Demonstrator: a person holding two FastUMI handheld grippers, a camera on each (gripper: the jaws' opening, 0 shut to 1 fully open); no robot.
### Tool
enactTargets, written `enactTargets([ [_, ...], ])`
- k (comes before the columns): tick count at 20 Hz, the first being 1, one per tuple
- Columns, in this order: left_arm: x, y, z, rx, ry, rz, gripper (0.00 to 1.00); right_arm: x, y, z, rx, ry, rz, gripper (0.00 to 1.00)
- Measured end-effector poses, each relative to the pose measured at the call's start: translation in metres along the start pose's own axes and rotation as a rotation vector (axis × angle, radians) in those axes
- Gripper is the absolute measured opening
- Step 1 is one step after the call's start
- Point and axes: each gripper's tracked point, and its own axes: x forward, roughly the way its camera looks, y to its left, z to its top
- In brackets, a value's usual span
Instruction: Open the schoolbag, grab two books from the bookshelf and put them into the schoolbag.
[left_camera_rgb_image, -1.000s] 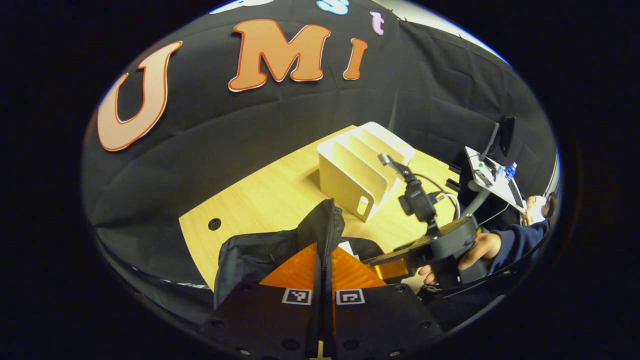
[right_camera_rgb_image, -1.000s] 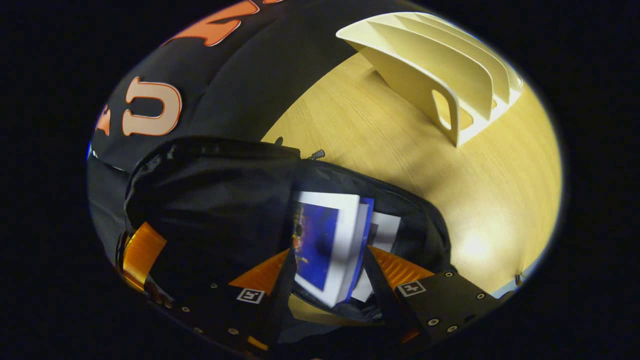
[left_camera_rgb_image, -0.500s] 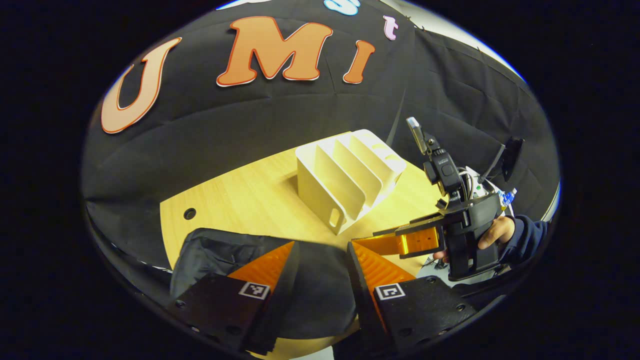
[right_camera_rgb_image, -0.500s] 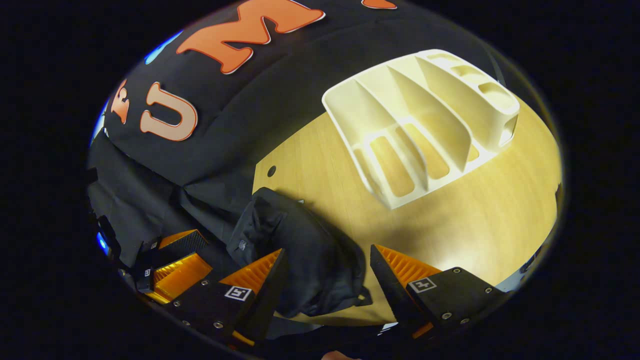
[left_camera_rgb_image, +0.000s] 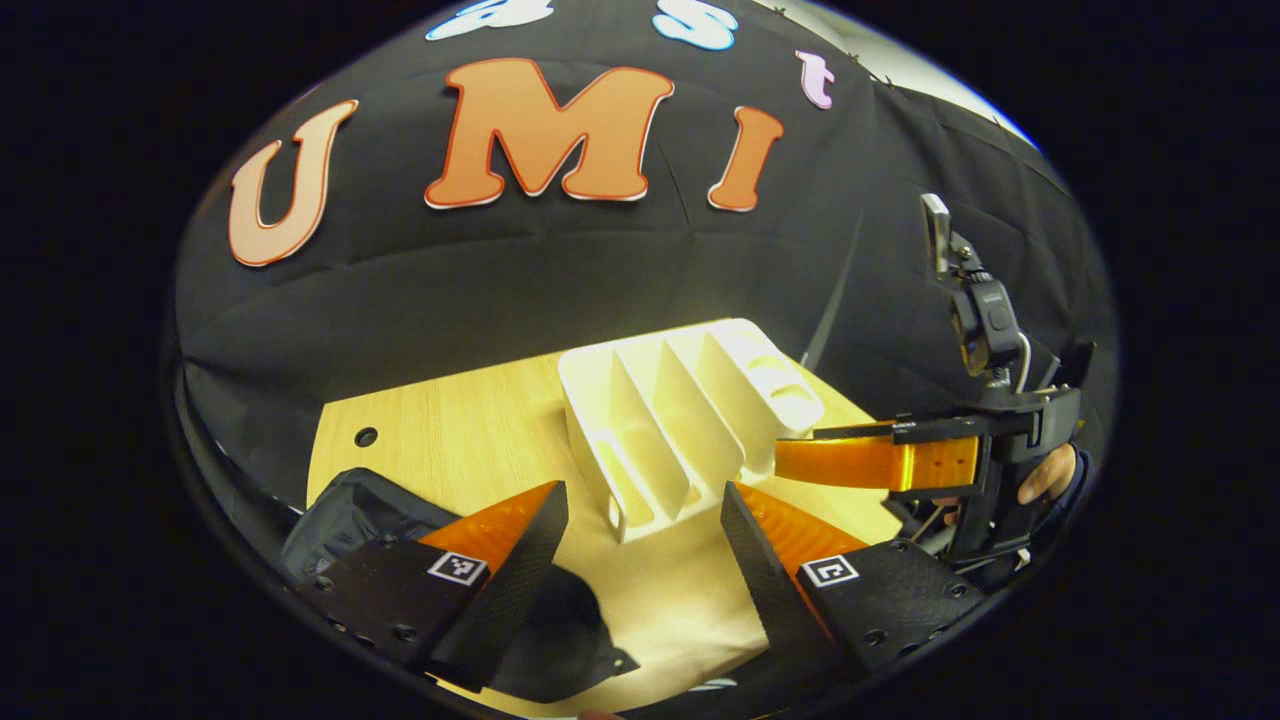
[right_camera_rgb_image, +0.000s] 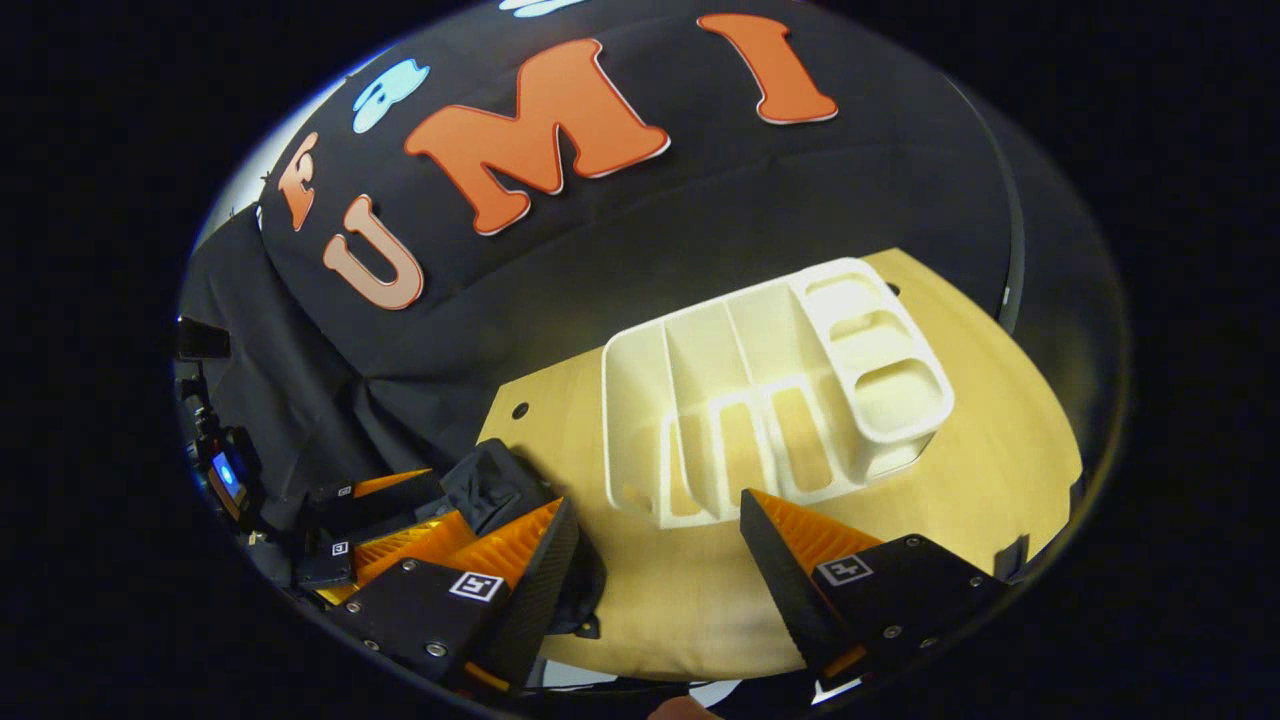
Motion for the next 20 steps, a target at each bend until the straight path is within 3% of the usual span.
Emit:
enactTargets([
  [3,0.005,-0.023,0.014,-0.040,-0.056,0.058,0.98,-0.015,-0.014,0.026,-0.072,-0.085,-0.002,0.97],
  [7,-0.006,-0.029,0.034,-0.005,-0.175,0.183,0.98,-0.029,-0.018,0.034,-0.153,-0.138,0.012,0.97],
  [14,-0.036,-0.037,0.045,-0.015,-0.369,0.311,0.98,-0.040,-0.021,0.039,-0.360,-0.312,-0.053,0.97],
  [20,-0.050,-0.025,0.043,-0.024,-0.489,0.390,0.97,-0.049,-0.020,0.046,-0.378,-0.472,-0.111,0.97],
])
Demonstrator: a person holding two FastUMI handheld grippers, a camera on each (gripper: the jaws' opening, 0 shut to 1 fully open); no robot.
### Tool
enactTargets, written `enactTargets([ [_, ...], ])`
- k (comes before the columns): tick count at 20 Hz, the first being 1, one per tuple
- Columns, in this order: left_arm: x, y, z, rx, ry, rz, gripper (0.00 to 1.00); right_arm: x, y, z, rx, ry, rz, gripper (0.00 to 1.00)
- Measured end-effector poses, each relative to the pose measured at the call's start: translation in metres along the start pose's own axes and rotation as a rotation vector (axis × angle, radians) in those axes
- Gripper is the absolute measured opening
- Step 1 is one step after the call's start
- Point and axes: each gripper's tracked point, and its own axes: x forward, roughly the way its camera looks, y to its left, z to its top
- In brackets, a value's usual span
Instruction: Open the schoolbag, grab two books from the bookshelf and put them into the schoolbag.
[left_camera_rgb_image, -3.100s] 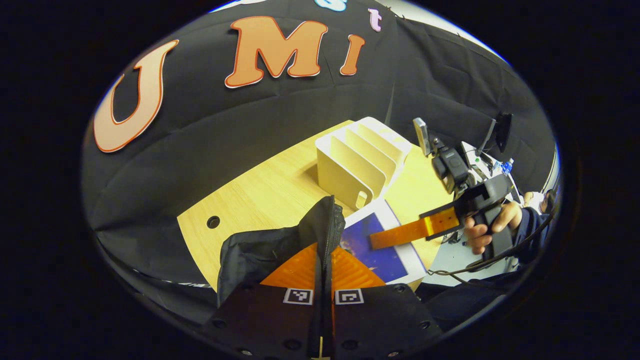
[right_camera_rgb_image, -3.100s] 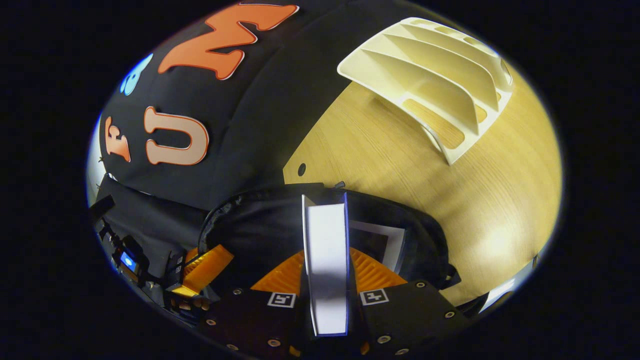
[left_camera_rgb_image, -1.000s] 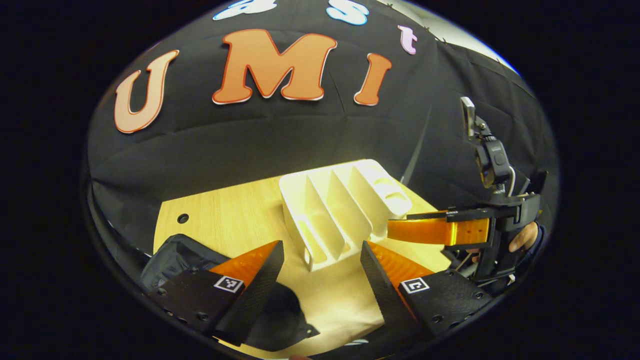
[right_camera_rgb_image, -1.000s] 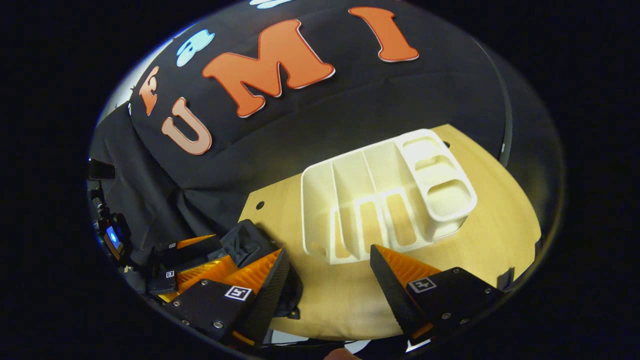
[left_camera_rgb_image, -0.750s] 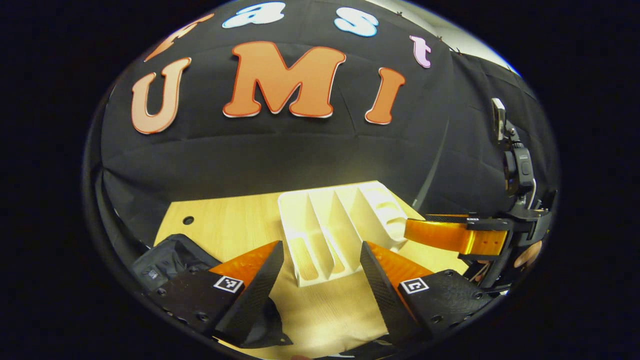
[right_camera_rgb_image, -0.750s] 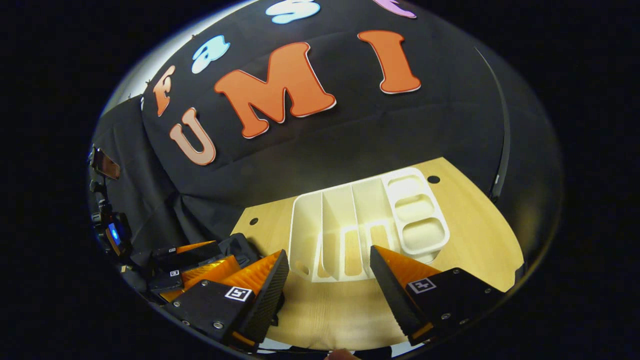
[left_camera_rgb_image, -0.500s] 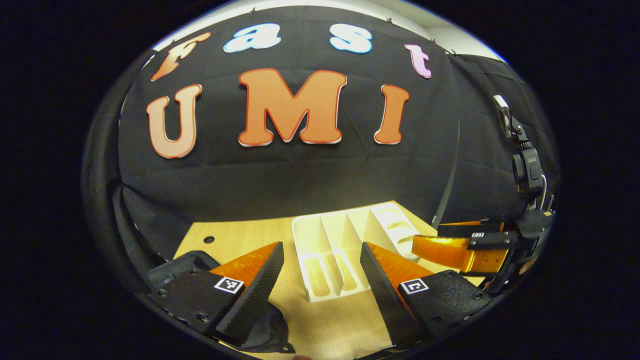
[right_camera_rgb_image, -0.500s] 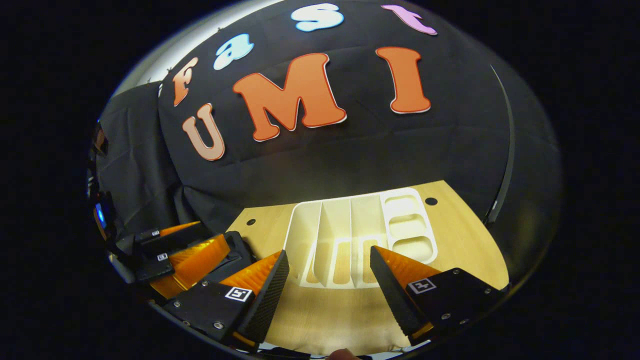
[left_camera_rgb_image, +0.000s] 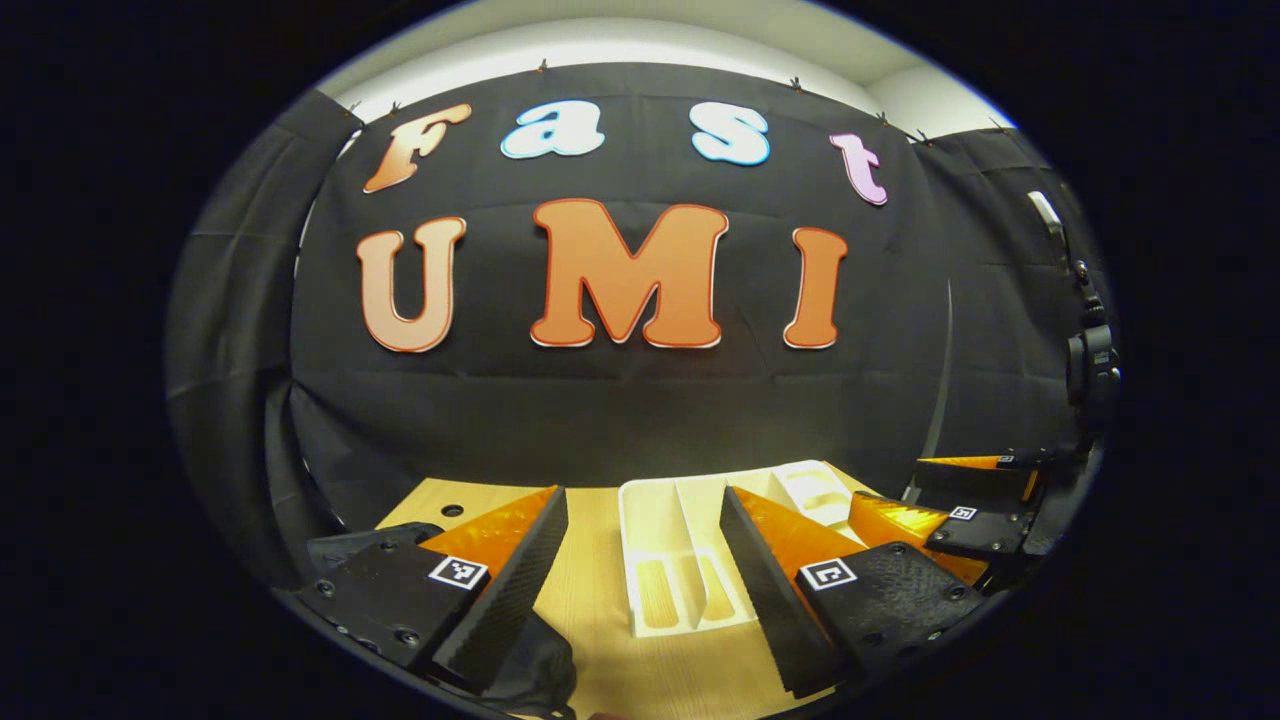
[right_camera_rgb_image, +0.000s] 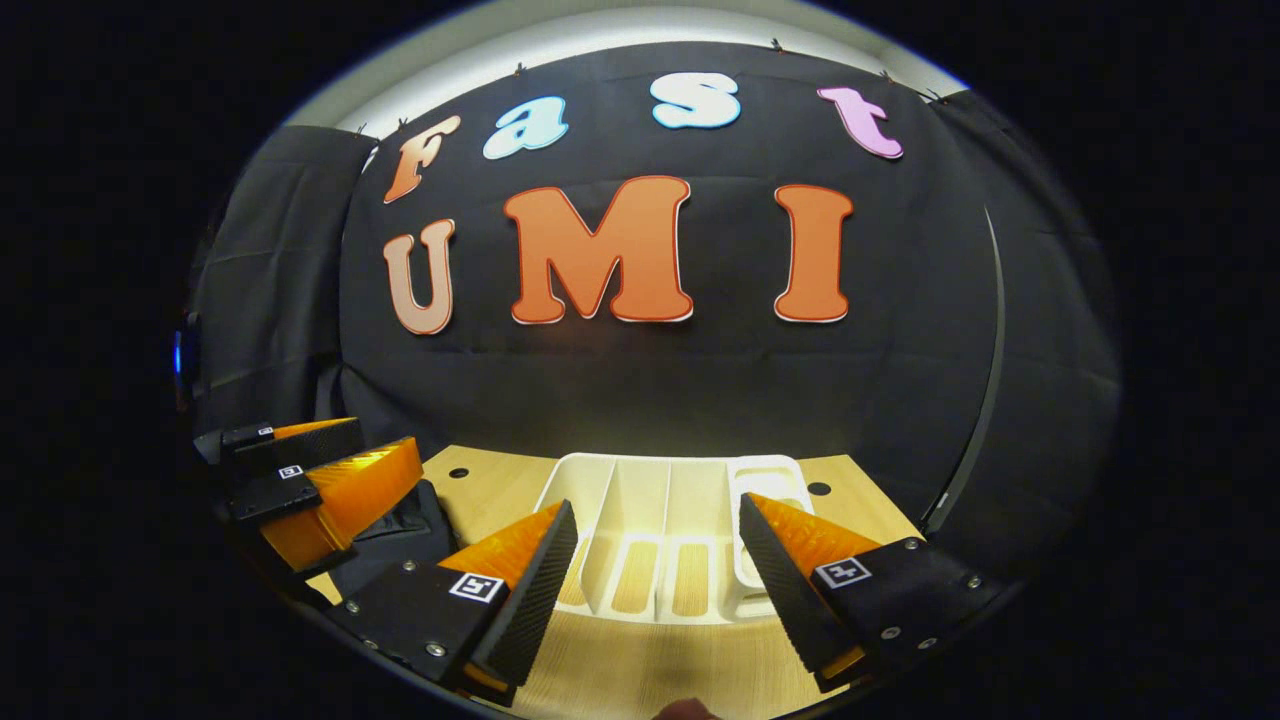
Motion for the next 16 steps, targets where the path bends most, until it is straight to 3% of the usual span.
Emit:
enactTargets([
  [5,-0.012,0.009,0.013,0.021,-0.073,0.043,0.97,-0.020,0.009,0.006,-0.054,-0.090,-0.046,0.97],
  [9,-0.020,0.017,0.039,0.019,-0.147,0.060,0.96,-0.032,0.029,0.047,-0.122,-0.190,-0.049,0.96],
  [12,-0.027,0.020,0.050,0.001,-0.170,0.070,0.95,-0.039,0.047,0.063,-0.095,-0.214,-0.021,0.96],
  [16,-0.025,0.026,0.058,-0.018,-0.174,0.089,0.95,-0.040,0.051,0.057,-0.138,-0.210,-0.045,0.96],
])
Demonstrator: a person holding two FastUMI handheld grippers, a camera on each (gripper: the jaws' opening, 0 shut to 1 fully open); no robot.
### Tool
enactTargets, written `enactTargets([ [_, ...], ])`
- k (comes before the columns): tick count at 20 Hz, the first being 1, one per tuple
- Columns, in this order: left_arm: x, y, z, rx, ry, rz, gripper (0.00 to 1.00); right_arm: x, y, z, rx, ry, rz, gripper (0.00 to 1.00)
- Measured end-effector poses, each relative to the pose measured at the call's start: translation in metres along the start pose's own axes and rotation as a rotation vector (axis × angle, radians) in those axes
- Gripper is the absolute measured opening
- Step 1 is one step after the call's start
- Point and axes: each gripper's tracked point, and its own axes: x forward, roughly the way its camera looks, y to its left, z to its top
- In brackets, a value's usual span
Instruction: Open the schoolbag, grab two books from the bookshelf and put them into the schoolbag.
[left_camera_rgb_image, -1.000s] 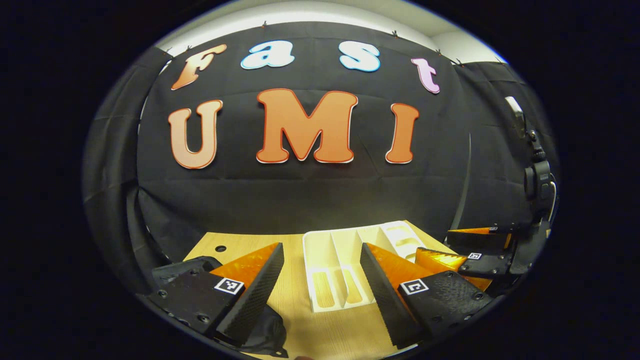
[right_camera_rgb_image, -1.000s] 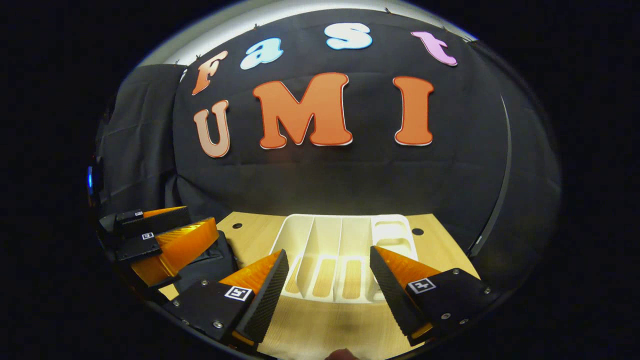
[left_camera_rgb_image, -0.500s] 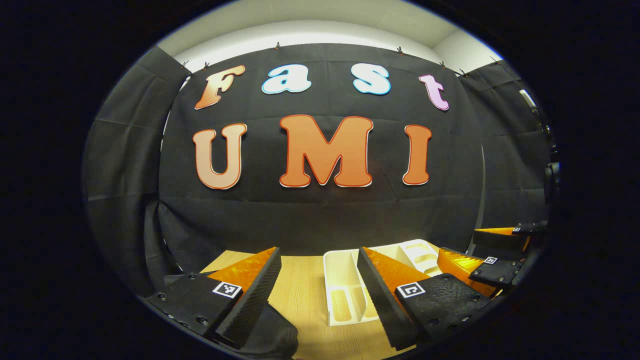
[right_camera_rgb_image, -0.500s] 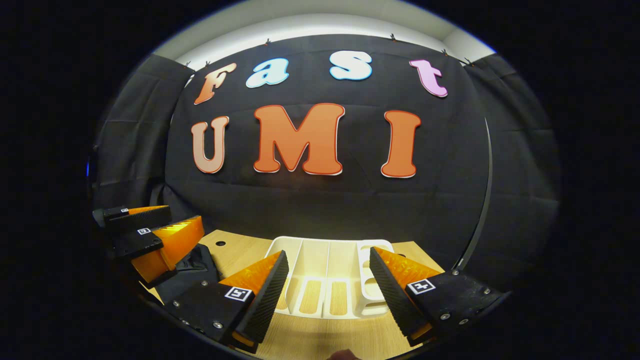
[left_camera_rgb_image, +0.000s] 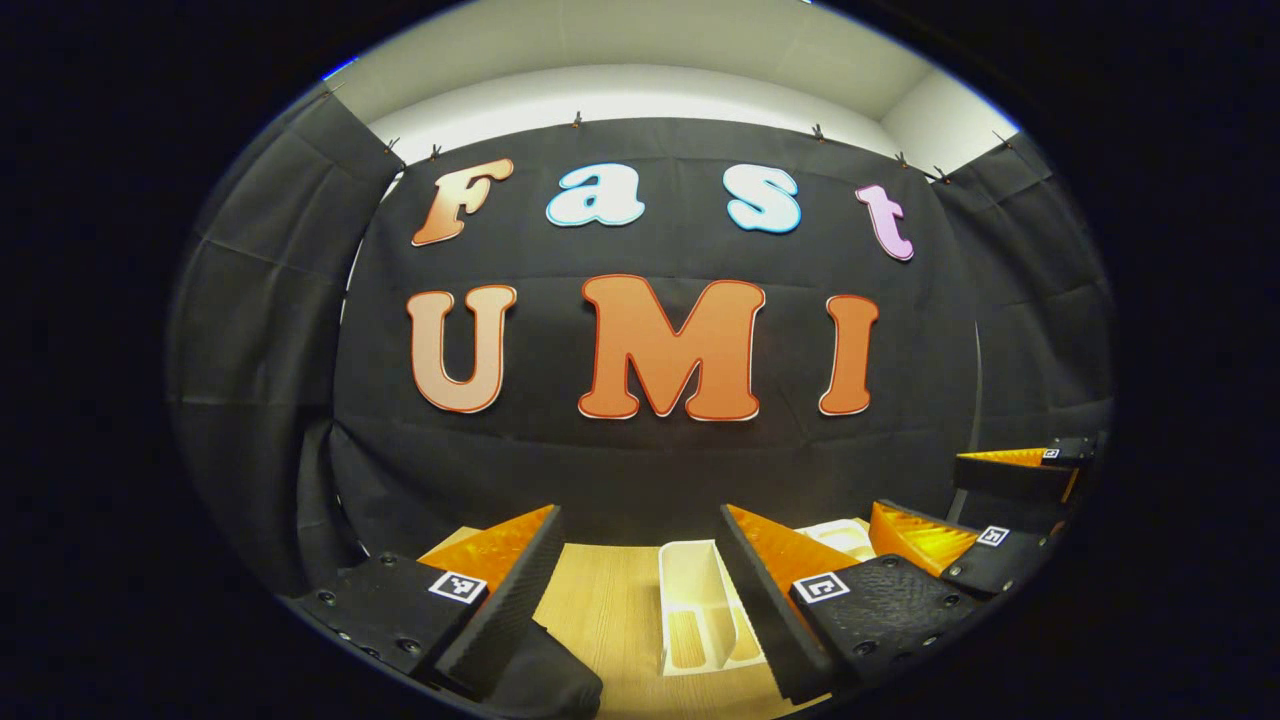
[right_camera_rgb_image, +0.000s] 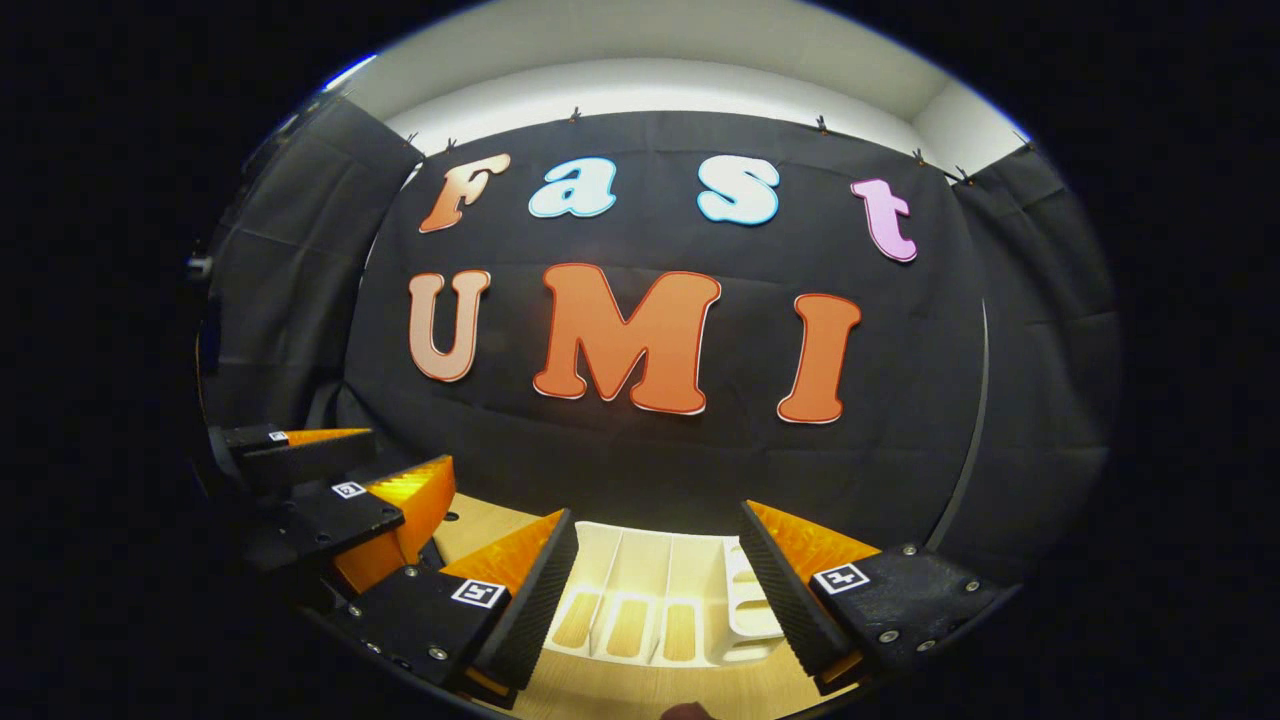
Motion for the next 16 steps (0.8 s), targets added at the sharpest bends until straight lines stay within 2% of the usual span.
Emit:
enactTargets([
  [9,0.008,-0.002,-0.003,0.036,0.030,-0.002,0.95,-0.005,-0.002,0.020,0.013,-0.041,-0.009,0.95],
  [16,0.014,0.000,-0.007,0.035,0.050,-0.022,0.95,0.000,-0.002,0.006,-0.002,0.025,-0.039,0.96],
])
